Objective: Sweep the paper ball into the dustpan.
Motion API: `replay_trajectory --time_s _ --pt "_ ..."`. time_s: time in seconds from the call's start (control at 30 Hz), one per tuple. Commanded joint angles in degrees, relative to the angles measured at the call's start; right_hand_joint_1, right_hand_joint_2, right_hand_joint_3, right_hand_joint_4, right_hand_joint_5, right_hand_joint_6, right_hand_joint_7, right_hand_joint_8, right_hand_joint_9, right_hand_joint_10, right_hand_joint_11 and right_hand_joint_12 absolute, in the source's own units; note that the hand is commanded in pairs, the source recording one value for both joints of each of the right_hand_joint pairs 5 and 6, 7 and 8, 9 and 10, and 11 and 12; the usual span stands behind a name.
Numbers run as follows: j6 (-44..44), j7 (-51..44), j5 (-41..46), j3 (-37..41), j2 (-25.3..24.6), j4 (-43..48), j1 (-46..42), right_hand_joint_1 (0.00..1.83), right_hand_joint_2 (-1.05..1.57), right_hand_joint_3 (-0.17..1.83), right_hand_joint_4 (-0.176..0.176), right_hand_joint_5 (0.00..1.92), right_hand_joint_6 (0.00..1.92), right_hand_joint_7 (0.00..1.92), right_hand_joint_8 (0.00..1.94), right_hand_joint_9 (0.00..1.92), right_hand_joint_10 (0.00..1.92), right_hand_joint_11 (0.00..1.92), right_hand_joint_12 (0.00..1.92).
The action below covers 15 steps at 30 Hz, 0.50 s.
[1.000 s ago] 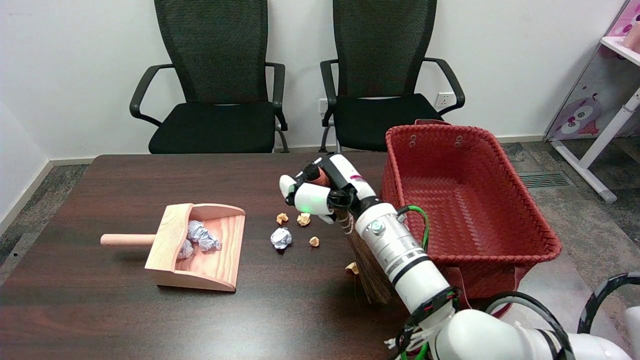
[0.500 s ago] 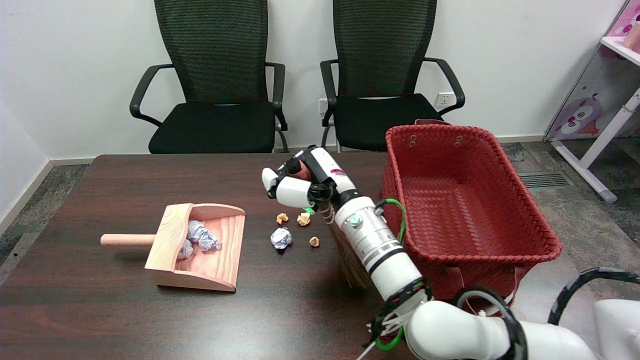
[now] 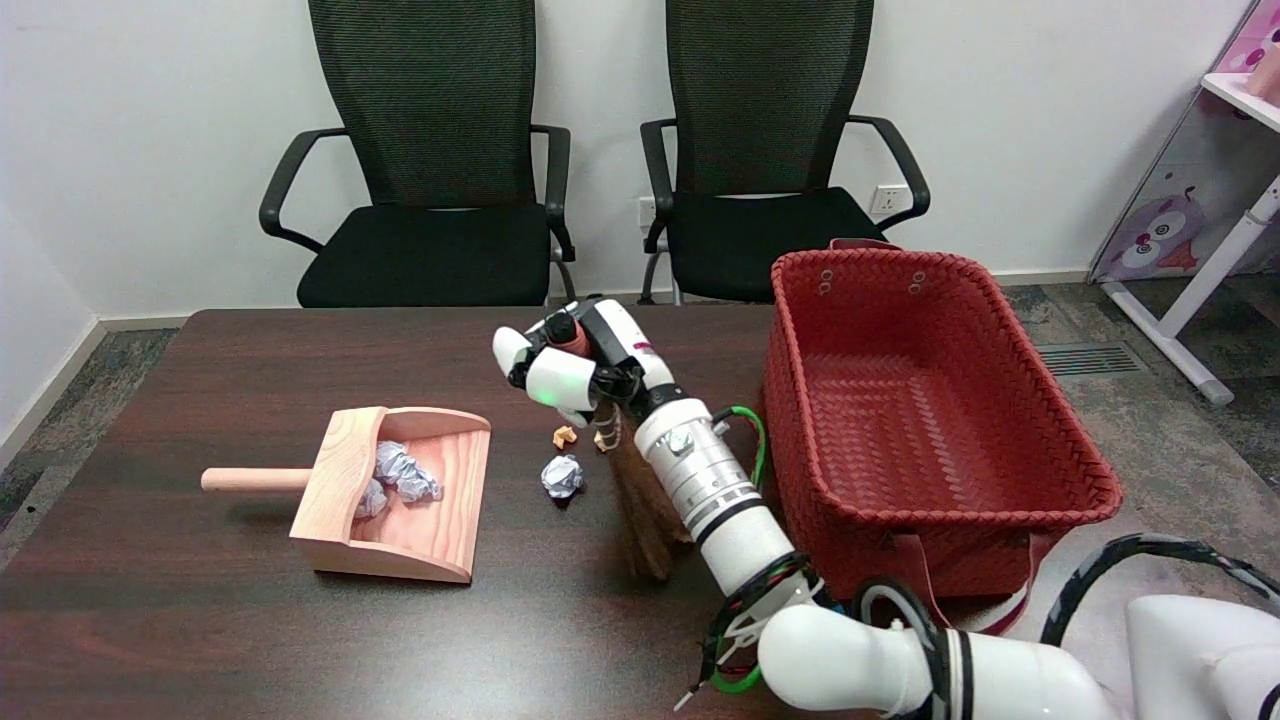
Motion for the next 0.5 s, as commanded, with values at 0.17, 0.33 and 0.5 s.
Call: replay_trajectory --time_s 0.17,0.33,0.5 --pt "2.6 34.1 -13.8 1.4 -3.6 2.2 2.9 0.95 1.41 1.58 0.028 1.92 1.92 1.92 1.92 1.92 1.92 1.92 1.92" --pt "6.7 34.1 -16.2 3.3 -2.2 -0.3 3.0 0.95 1.42 1.54 0.031 1.92 1.92 1.92 1.92 1.92 1.92 1.92 1.92" --pt "10.2 34.4 -16.9 4.0 -0.9 -1.8 3.5 0.95 1.42 1.52 0.036 1.92 1.92 1.92 1.92 1.92 1.92 1.92 1.92"
